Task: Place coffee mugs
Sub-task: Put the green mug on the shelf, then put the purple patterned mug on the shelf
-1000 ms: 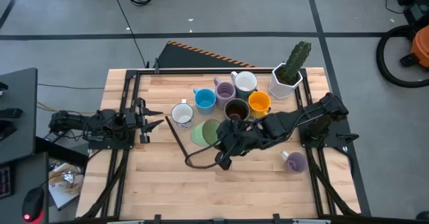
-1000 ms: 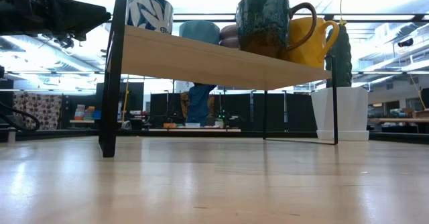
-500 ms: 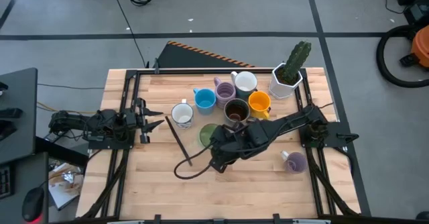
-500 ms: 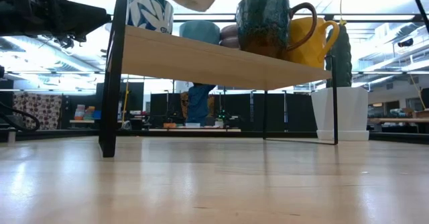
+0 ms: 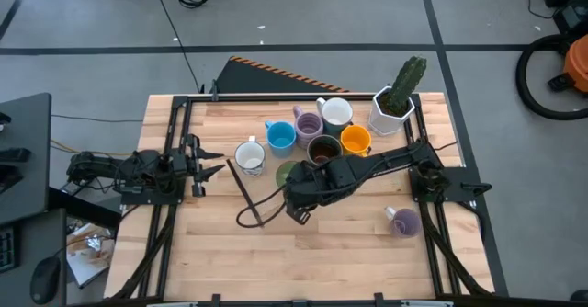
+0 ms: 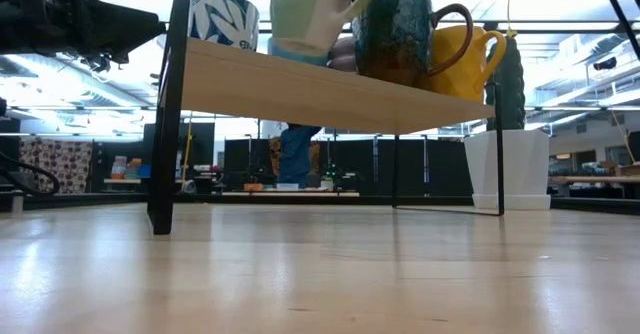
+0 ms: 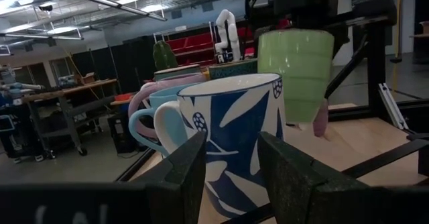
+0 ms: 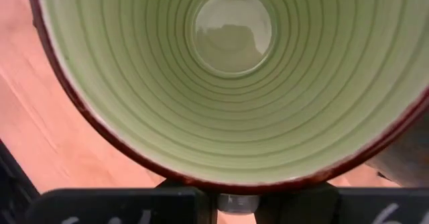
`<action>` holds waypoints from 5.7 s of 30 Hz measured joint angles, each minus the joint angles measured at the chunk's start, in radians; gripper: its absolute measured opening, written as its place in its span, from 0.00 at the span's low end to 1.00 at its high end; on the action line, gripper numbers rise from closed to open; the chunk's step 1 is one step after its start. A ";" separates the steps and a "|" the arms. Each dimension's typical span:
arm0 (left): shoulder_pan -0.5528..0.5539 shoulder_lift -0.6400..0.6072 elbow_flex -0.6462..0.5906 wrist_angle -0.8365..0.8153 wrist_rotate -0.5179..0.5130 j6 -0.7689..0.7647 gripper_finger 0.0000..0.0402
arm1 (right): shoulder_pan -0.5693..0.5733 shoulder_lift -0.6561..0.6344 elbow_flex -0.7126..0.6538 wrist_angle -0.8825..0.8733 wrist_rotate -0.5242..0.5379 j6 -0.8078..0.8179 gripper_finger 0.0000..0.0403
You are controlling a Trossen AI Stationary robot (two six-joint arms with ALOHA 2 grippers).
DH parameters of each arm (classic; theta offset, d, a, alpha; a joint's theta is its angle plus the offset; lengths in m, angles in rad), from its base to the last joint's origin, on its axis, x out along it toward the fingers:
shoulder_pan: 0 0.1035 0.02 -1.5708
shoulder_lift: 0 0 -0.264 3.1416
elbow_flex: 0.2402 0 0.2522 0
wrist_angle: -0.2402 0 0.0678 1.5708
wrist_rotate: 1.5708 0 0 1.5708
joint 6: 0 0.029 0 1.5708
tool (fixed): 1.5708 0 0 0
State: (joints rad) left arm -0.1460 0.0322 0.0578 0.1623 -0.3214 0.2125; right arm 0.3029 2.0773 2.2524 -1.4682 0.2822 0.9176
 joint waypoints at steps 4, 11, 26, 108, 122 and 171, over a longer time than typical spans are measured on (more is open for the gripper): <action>0.000 0.000 0.000 -0.003 0.000 0.000 0.35 | -0.018 0.000 0.000 -0.003 -0.043 -0.016 0.15; 0.000 0.000 0.000 -0.004 0.000 -0.014 0.35 | -0.038 0.000 0.000 -0.028 -0.071 -0.023 0.15; 0.000 0.000 0.000 -0.004 0.000 -0.013 0.35 | -0.068 -0.001 -0.056 -0.014 -0.119 -0.056 0.15; 0.000 0.000 0.000 -0.027 0.001 -0.044 0.35 | 0.112 -0.055 0.099 -0.102 -0.018 -0.129 0.43; 0.000 0.000 0.000 -0.035 0.001 -0.073 0.35 | 0.194 -0.112 -0.212 -0.102 -0.176 0.012 0.41; 0.000 0.000 0.000 -0.033 0.000 -0.062 0.35 | 0.082 -0.589 -1.283 0.313 -0.500 0.278 0.38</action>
State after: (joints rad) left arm -0.1462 0.0324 0.0578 0.1291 -0.3210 0.1502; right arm 0.3847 1.4883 0.9695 -1.1555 -0.2177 1.1954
